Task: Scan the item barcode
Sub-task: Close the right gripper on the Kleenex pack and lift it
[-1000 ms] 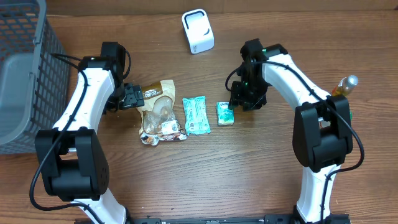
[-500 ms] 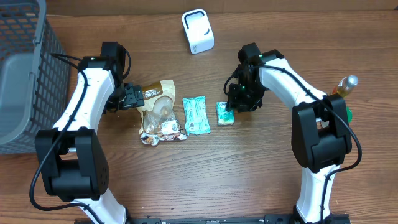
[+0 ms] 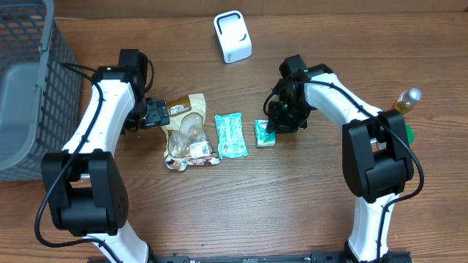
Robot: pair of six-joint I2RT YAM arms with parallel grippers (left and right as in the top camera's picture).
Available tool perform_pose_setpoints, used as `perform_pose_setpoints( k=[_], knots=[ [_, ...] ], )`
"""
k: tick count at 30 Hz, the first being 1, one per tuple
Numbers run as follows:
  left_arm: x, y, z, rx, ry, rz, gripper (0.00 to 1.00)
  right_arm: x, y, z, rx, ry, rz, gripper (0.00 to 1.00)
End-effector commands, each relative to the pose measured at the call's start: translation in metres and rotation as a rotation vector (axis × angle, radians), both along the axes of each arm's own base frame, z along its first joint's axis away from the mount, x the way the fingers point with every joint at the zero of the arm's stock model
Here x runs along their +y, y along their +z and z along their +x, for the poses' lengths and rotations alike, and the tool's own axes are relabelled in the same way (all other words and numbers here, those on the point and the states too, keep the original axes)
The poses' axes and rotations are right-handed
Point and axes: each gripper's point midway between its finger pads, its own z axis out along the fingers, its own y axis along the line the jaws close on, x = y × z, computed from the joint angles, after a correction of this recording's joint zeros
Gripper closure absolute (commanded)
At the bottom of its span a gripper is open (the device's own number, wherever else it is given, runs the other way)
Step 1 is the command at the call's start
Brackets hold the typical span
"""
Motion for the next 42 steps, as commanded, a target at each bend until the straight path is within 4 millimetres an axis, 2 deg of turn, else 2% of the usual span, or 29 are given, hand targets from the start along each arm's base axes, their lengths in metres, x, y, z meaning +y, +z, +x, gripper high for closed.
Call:
perform_pose_setpoints(
  k=[1, 8, 15, 21, 22, 24, 29, 33, 38, 42],
  knots=[
    [0.003, 0.002, 0.004, -0.006, -0.015, 0.011, 0.01, -0.001, -0.004, -0.003, 0.007, 0.002, -0.013, 0.80],
    [0.003, 0.002, 0.004, -0.006, -0.015, 0.011, 0.00, -0.003, -0.009, -0.006, 0.012, 0.002, -0.016, 0.79],
    [0.003, 0.002, 0.004, -0.006, -0.015, 0.011, 0.01, -0.010, -0.033, -0.016, 0.010, 0.002, -0.042, 0.78],
    [0.003, 0.002, 0.004, -0.006, -0.015, 0.011, 0.00, -0.012, -0.035, -0.020, 0.023, 0.002, -0.046, 0.78],
    [0.003, 0.002, 0.004, -0.006, -0.015, 0.011, 0.01, -0.012, -0.035, -0.021, 0.024, 0.002, -0.046, 0.79],
    [0.003, 0.002, 0.004, -0.006, -0.015, 0.011, 0.00, -0.012, -0.034, -0.023, 0.033, 0.002, -0.049, 0.94],
    [0.003, 0.002, 0.004, -0.006, -0.015, 0.011, 0.01, -0.008, -0.032, -0.024, 0.040, 0.003, -0.024, 0.96],
    [0.003, 0.002, 0.004, -0.006, -0.015, 0.011, 0.01, 0.014, -0.009, -0.024, 0.031, 0.054, 0.173, 0.96],
    [0.003, 0.002, 0.004, -0.006, -0.015, 0.011, 0.00, 0.046, 0.058, -0.022, -0.028, 0.129, 0.589, 0.96],
    [0.003, 0.002, 0.004, -0.006, -0.015, 0.011, 0.01, 0.050, 0.105, -0.030, -0.094, 0.207, 0.821, 0.96]
  ],
)
